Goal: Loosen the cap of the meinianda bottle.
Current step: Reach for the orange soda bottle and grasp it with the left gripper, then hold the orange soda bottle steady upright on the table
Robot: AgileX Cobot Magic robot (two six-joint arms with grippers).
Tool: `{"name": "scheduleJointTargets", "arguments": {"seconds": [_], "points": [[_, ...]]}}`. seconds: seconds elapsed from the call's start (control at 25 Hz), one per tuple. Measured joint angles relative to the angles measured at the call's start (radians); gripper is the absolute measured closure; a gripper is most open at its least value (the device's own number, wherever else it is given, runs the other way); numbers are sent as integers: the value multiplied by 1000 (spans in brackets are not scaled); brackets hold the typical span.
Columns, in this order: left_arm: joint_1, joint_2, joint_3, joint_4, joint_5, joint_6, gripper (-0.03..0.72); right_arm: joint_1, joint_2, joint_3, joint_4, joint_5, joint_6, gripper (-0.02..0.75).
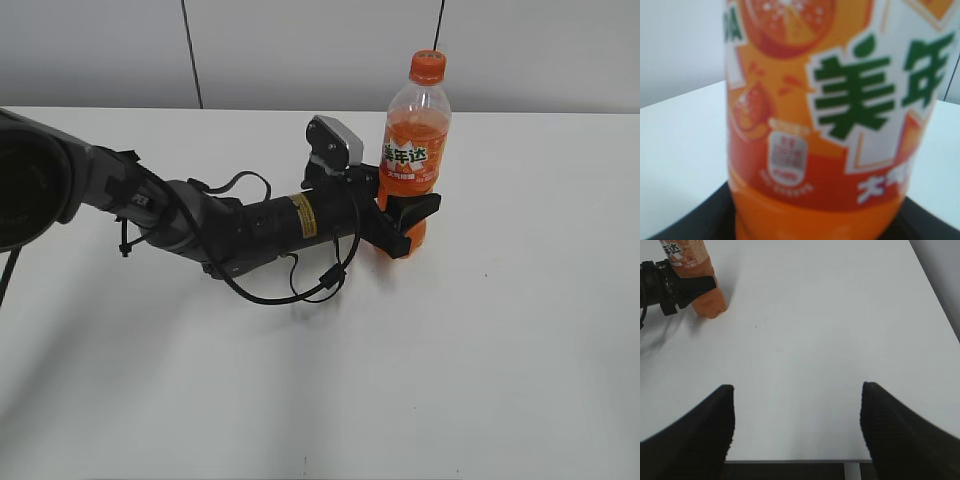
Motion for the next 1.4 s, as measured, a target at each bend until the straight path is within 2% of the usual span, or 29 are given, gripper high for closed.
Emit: {"name": "scheduleJointTargets", "arguments": {"seconds": [0.2, 0.32, 0.6, 0.72, 0.96, 1.24, 1.4], "points": [[6, 12, 0, 21, -59, 0, 287, 0, 0, 0, 0, 0, 0, 153], [32, 16, 2, 89, -138, -17, 287, 0, 0, 0, 0, 0, 0, 153], [120, -70, 2, 373, -158, -129, 287, 0, 0, 0, 0, 0, 0, 153], [132, -142, 26, 437, -171, -145, 287, 0, 0, 0, 0, 0, 0, 153], [168, -273, 202, 468, -186, -139, 287, 0, 0, 0, 0, 0, 0, 153], [209, -392, 487, 465, -175, -13, 287, 0, 0, 0, 0, 0, 0, 153], [208, -410, 578, 424, -175, 53, 287, 0, 0, 0, 0, 0, 0, 153]]}}
